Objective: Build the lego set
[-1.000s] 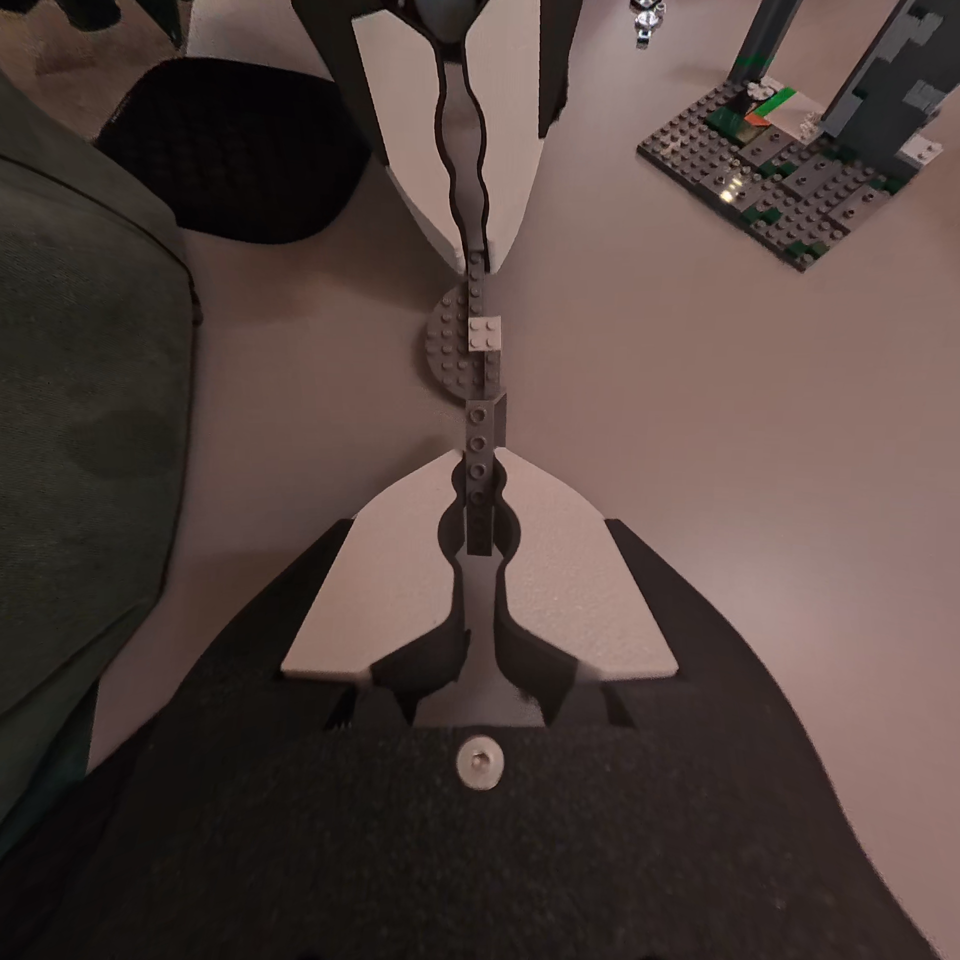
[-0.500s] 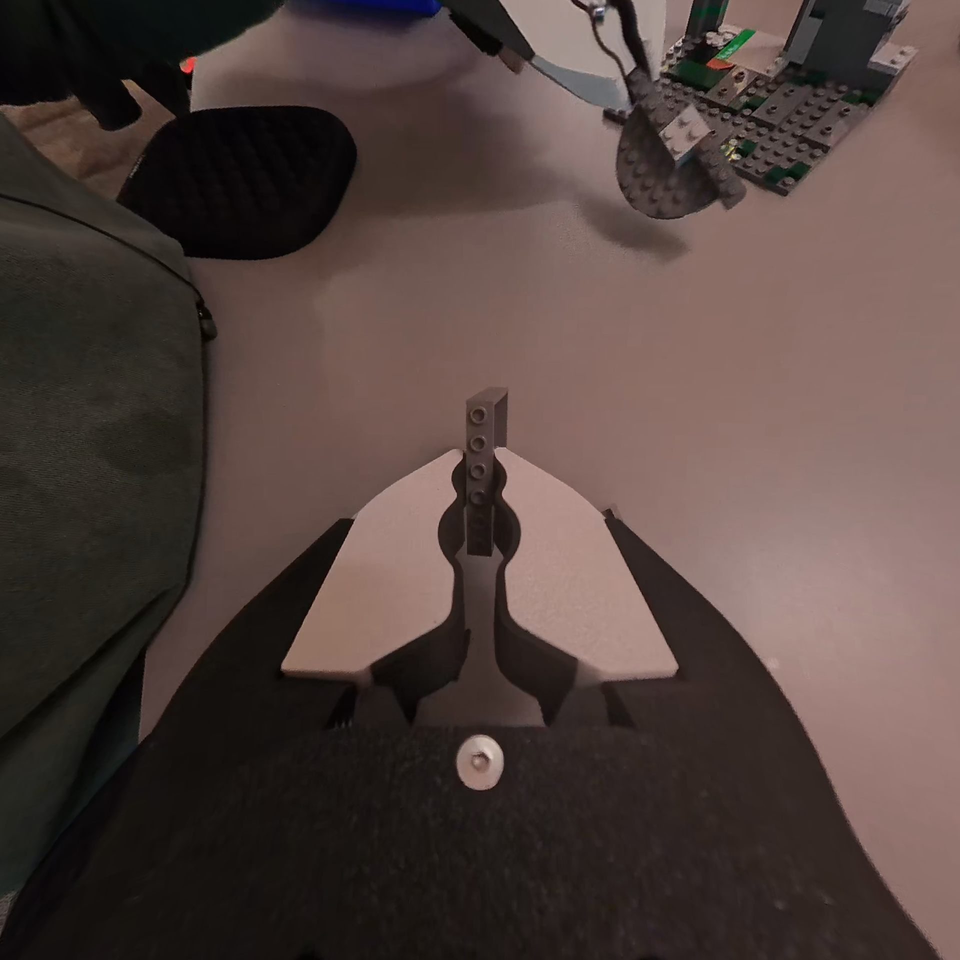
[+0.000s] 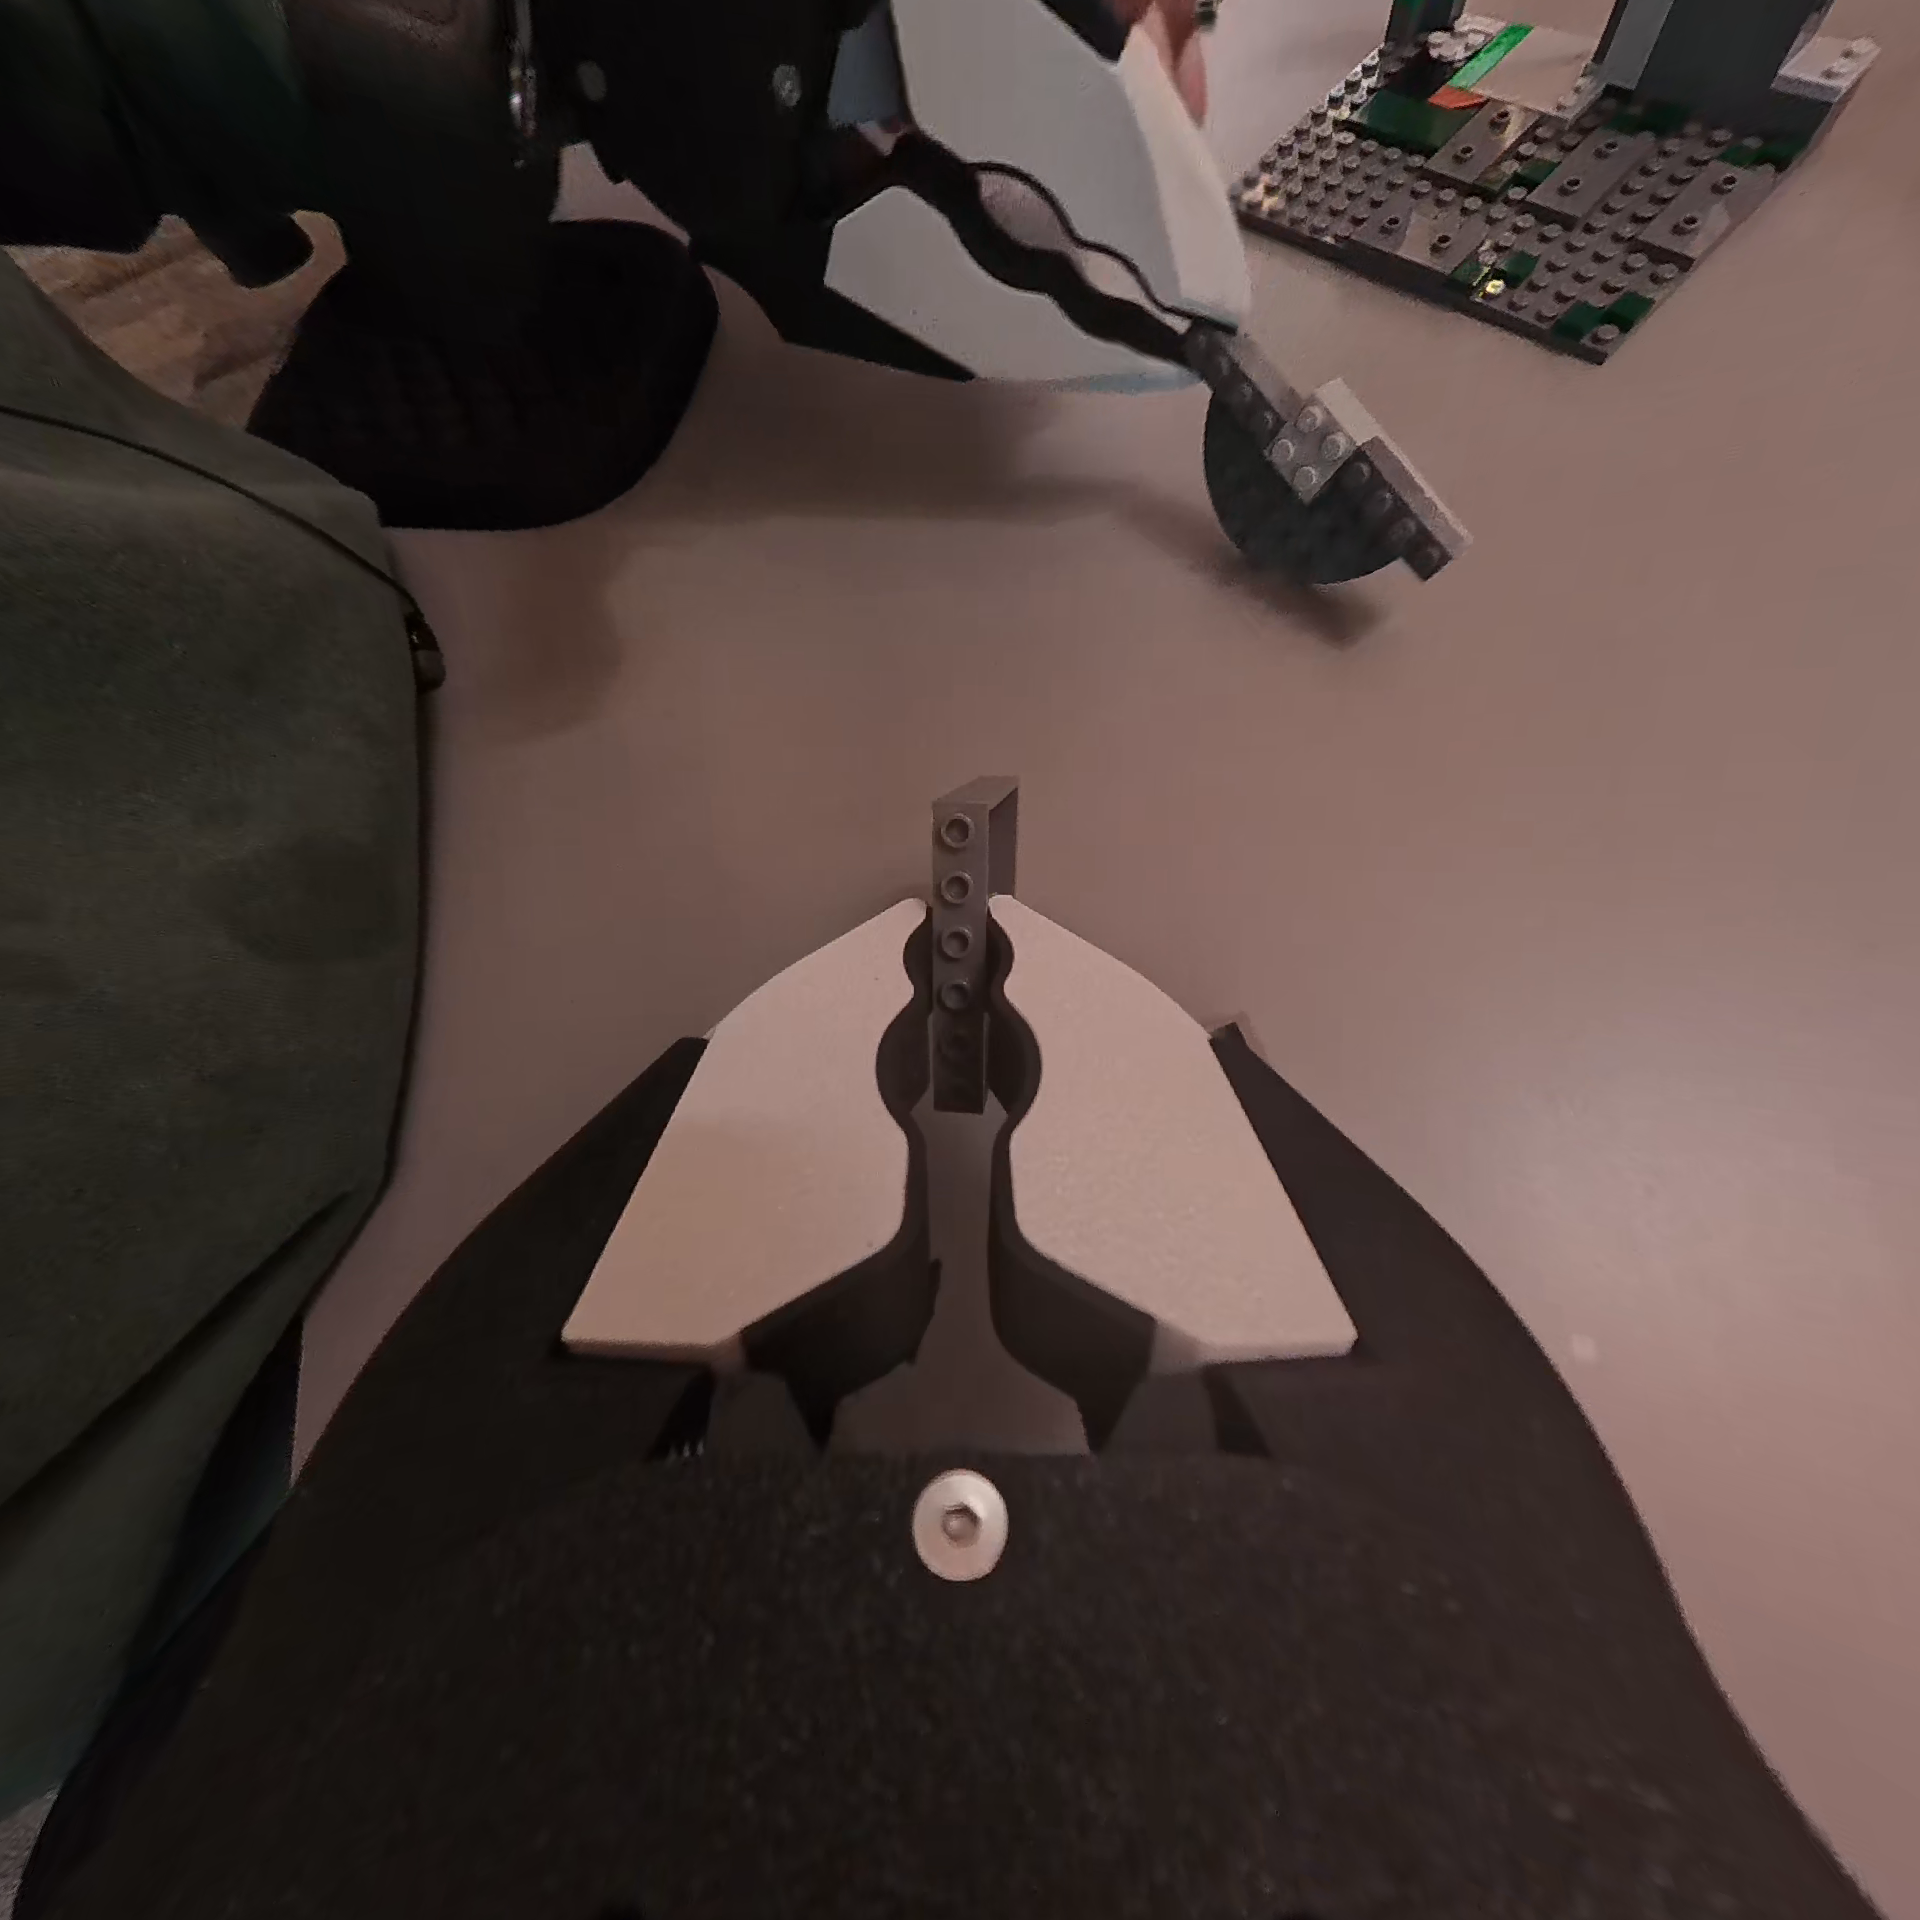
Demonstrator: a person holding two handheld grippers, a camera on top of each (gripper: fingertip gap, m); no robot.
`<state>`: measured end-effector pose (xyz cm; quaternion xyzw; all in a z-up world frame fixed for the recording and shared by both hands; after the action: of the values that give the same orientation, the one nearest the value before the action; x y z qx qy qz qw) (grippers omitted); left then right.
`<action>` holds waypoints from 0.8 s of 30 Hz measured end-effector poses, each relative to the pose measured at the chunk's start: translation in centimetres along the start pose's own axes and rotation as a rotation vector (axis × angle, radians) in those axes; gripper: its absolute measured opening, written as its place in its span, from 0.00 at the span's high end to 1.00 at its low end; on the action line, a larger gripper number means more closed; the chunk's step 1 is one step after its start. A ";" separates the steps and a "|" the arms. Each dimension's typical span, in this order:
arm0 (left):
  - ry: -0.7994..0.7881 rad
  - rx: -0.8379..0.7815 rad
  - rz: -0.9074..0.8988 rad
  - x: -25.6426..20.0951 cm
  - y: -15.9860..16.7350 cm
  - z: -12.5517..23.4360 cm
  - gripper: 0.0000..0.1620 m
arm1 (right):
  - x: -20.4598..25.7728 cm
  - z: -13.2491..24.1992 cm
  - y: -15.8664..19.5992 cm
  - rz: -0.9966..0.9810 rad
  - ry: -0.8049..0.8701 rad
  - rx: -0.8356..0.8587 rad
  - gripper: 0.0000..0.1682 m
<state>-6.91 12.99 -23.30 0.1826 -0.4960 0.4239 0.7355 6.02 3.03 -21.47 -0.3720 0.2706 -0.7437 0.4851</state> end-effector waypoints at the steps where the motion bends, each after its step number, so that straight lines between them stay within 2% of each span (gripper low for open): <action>1: 0.017 -0.013 0.011 -0.3 -0.3 0.2 0.93 | 0.0 0.0 0.0 -0.003 -0.002 -0.002 0.97; 5: 0.113 -0.054 0.121 -1.5 -1.0 0.9 0.90 | 0.1 -0.1 0.1 -0.009 -0.008 -0.008 0.97; 11: 0.253 -0.107 0.401 -2.0 -1.5 1.4 0.90 | 0.2 -0.2 0.2 -0.011 -0.013 -0.008 0.97; 15: 0.357 -0.092 0.697 -1.8 -1.3 1.2 0.88 | 0.2 -0.2 0.2 -0.018 -0.018 -0.011 0.97; 17: 0.421 -0.046 0.937 -1.5 -0.8 0.7 0.83 | 0.2 -0.1 0.2 -0.022 -0.020 -0.015 0.97; 20: 0.513 -0.002 1.285 -1.2 -0.6 -0.1 0.68 | 0.2 -0.2 0.2 -0.029 -0.023 -0.021 0.97; 22: 0.498 0.014 1.406 -1.1 -0.6 -0.6 0.62 | 0.1 -0.2 0.2 -0.034 -0.020 -0.026 0.97; 24: 0.467 0.055 1.447 -1.5 -0.8 -1.1 0.58 | 0.1 -0.2 0.1 -0.041 -0.019 -0.035 0.97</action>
<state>-5.88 12.60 -24.96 -0.2644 -0.3127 0.8403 0.3554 5.87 2.92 -21.67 -0.3929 0.2711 -0.7451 0.4659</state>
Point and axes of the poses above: each gripper's, where its closed fingertips meet, z back along the fingers, y out of its underside, x = y × z across the jaws, the point moved 2 cm from there along z, back along the fingers, and after that the axes turned 8 degrees about -y, right-handed, at the moved point
